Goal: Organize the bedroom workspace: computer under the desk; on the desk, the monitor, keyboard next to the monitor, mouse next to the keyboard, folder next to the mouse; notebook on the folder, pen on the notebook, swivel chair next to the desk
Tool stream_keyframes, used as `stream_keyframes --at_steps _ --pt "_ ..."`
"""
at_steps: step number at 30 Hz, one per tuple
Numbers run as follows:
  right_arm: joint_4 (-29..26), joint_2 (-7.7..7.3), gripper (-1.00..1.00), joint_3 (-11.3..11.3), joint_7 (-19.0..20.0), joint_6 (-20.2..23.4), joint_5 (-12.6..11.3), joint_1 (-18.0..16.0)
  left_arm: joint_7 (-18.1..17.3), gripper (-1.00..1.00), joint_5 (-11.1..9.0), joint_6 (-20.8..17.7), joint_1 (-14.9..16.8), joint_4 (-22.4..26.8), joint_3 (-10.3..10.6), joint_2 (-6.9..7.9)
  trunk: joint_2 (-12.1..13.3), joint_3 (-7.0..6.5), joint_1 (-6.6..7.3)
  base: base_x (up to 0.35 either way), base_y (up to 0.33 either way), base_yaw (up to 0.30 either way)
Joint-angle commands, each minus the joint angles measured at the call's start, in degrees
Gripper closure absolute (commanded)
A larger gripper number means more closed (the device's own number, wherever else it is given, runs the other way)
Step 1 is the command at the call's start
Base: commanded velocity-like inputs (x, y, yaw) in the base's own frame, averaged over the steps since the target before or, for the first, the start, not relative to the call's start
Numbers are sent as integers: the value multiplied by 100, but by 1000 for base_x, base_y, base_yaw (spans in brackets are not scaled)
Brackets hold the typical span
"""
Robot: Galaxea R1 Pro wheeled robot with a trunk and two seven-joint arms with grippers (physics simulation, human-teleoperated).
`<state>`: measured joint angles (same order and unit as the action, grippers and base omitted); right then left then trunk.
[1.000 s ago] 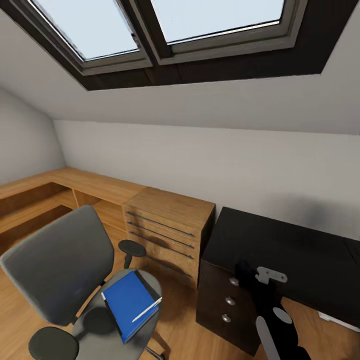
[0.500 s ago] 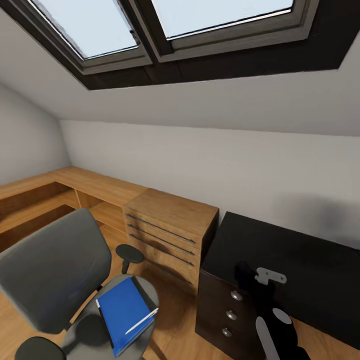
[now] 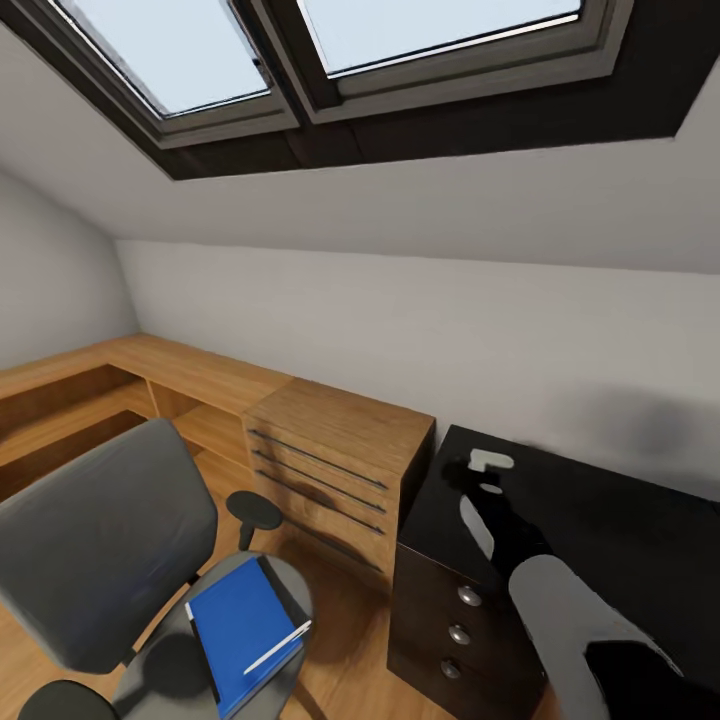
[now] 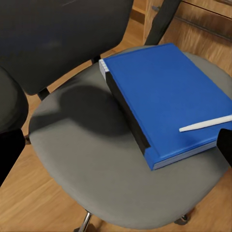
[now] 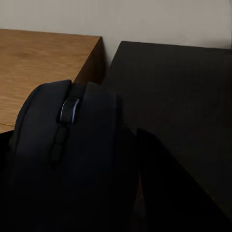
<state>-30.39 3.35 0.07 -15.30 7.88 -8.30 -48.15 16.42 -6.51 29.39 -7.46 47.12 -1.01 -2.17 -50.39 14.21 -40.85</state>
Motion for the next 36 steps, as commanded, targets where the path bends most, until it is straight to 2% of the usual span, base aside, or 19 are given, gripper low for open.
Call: stream_keyframes --at_steps 1,3,6,10,17,28,32,36 --pt "281 3 100 3 -27 -115 -59 -140 -17 -100 -45 14 -1 8 -4 -3 -6 7 -1 0 0 0" --pt "1120 18 100 6 -15 -640 -54 -447 -17 -100 -44 14 -1 8 -5 -3 -6 7 -1 0 0 0" --pt "1682 22 100 -23 -22 -1430 -76 -603 -16 -100 -43 14 0 8 -3 -3 -6 7 -1 0 0 0" --pt "2202 8 100 -54 -48 -1718 -179 -649 -16 -100 -43 14 -1 8 3 -12 -6 7 -1 0 0 0" --pt "2374 38 100 -57 -84 -1372 -276 -652 -18 -100 -44 14 -1 0 4 -20 -6 7 -1 0 0 0" --pt "2385 35 100 -69 -55 -1323 -286 -640 -27 -100 -43 23 -1 8 81 -82 -6 7 -1 73 -20 0" --pt "2405 35 100 -69 -23 -783 -346 -635 -27 -100 -56 31 -1 8 76 -82 -6 7 -1 217 -1 0" --pt "2404 31 100 -69 -18 -605 -482 -634 -30 -100 -51 32 -1 8 81 -89 -6 7 -1 240 0 0"
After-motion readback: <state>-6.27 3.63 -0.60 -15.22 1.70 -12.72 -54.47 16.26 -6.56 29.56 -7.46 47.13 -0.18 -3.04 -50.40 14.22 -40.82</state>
